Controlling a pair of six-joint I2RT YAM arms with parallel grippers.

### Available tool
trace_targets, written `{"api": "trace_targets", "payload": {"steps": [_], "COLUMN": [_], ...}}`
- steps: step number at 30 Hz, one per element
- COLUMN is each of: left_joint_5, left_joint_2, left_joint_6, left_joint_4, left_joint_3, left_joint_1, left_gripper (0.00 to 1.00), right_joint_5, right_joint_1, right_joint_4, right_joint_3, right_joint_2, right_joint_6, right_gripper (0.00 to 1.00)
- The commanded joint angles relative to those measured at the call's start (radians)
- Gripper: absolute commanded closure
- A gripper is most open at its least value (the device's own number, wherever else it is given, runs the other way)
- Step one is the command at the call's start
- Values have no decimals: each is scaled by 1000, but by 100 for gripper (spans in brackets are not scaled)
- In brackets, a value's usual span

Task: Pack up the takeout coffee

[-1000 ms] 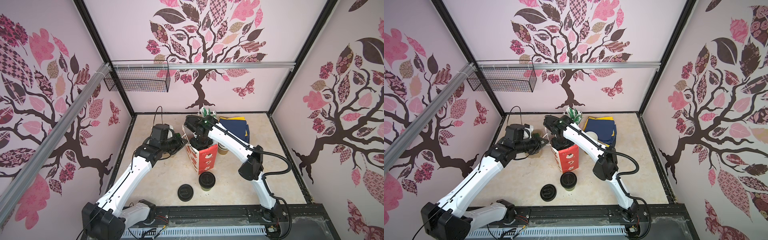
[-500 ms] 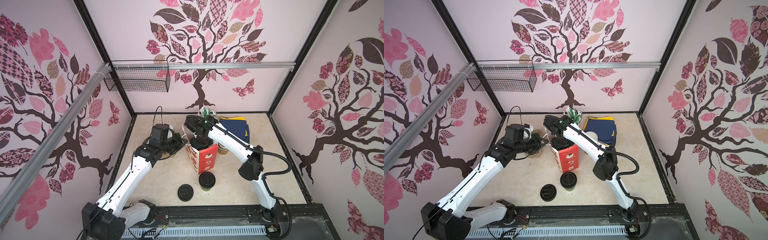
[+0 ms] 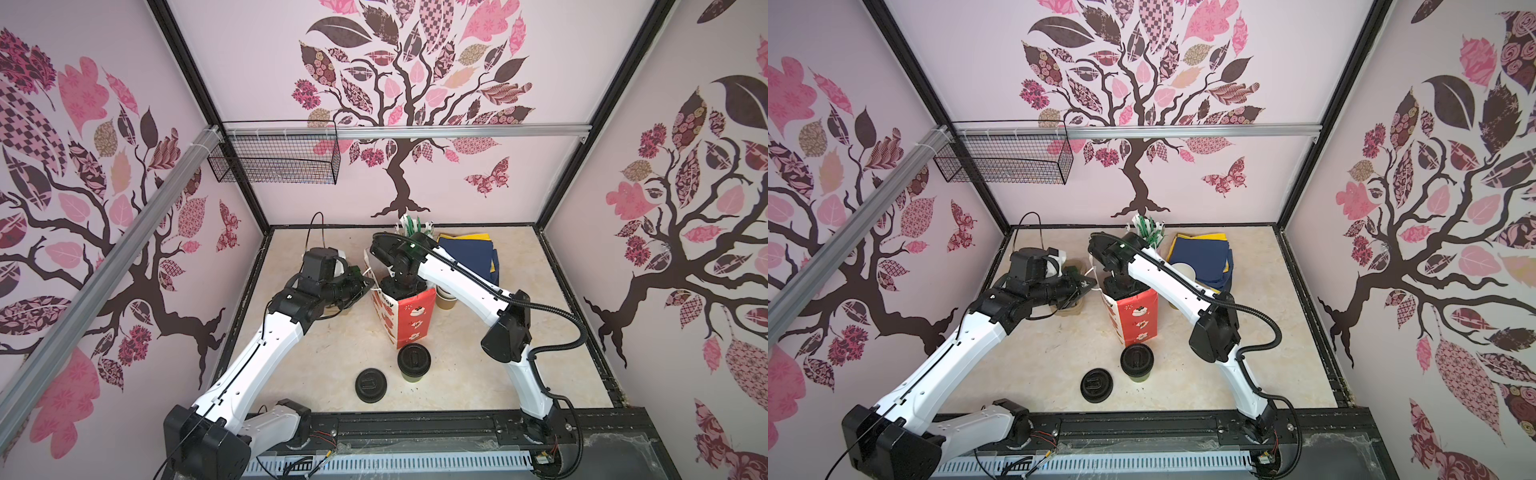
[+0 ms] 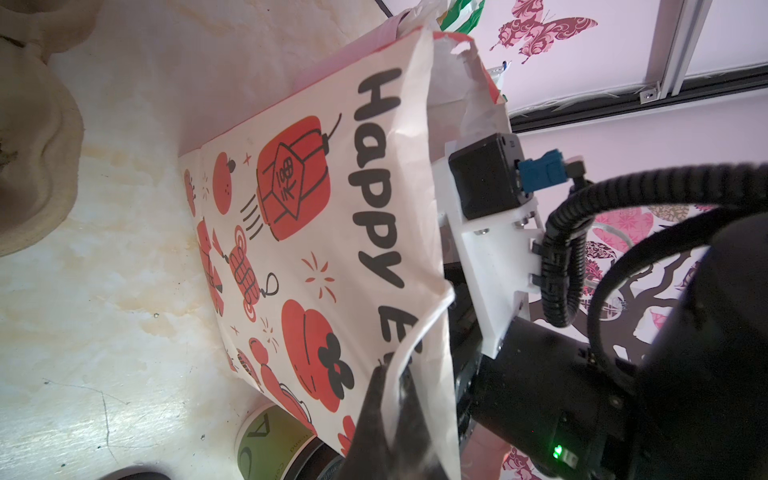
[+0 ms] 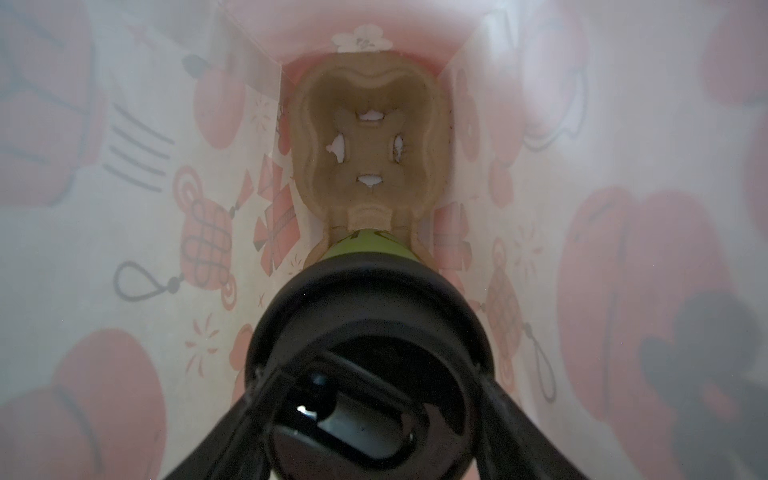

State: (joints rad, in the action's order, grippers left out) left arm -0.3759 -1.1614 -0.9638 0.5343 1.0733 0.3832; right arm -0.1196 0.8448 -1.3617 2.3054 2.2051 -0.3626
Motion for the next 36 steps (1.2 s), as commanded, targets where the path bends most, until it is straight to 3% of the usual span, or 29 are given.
{"api": "trace_targets", "payload": {"steps": [1,8,36], "left_joint_5": [-6,-13,-27], "left_joint_2": [0,-3,-10], "left_joint_6": [20,20,28], "left_joint_4": [7,3,1], "left_joint_3": [34,27,32], "left_joint_1": [-6,-6,-6], "left_gripper": [100,100,100], "right_joint_5": [-8,-30,5], "right_joint_1": [-6,-5,-4], "right_joint_4": [-42,-109,-86], "right_joint_3": [17,151,65], "right_joint_2": [-5,-17,-16], "right_joint_6": [-4,-16,-19], "right_gripper": [35,36,36]}}
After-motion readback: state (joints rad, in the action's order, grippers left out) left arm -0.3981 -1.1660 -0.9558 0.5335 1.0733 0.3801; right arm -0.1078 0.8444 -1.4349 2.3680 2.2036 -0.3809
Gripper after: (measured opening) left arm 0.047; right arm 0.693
